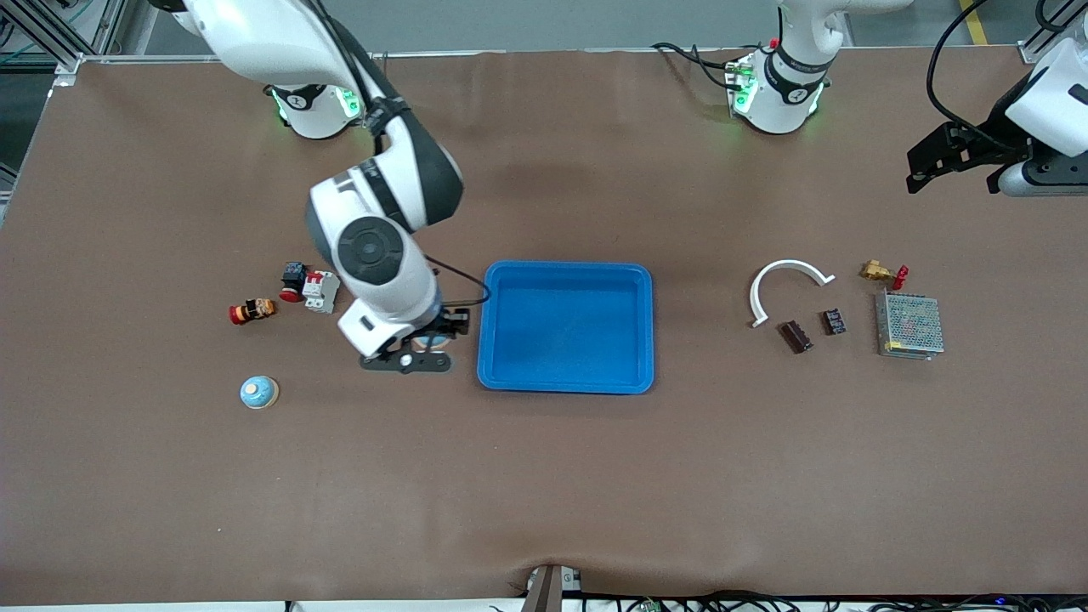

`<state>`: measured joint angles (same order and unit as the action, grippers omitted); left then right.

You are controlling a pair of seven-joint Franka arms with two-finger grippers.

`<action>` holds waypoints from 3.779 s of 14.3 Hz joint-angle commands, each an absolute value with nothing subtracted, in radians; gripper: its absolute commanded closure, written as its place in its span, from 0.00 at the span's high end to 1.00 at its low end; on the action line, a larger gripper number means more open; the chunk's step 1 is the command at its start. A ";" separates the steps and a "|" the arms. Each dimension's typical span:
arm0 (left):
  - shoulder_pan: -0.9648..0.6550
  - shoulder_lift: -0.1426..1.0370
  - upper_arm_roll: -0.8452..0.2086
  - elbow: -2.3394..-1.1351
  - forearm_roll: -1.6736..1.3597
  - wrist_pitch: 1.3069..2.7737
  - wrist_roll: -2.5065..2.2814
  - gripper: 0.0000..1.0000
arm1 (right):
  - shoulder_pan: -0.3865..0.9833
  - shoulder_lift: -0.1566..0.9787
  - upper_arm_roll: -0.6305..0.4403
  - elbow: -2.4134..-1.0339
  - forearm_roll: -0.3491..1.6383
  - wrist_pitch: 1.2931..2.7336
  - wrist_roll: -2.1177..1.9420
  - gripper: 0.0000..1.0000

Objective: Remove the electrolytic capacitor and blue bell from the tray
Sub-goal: 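Carry the bell with the right gripper toward the first bell, then lower and release the bell beside the first bell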

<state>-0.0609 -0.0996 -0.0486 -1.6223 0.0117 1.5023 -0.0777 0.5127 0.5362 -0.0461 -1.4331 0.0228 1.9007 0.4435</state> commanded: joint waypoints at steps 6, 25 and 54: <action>-0.051 -0.120 -0.055 -1.644 -0.006 1.516 -0.086 1.00 | 0.289 0.500 -0.031 -1.462 0.026 1.874 0.024 0.56; -0.055 -0.103 -0.055 -1.621 -0.002 1.519 -0.086 1.00 | 0.101 0.646 -0.026 -1.637 0.032 2.282 -0.403 0.56; -0.052 -0.097 -0.055 -1.618 -0.003 1.522 -0.086 1.00 | 0.077 0.709 -0.020 -1.694 0.043 2.418 -0.480 0.58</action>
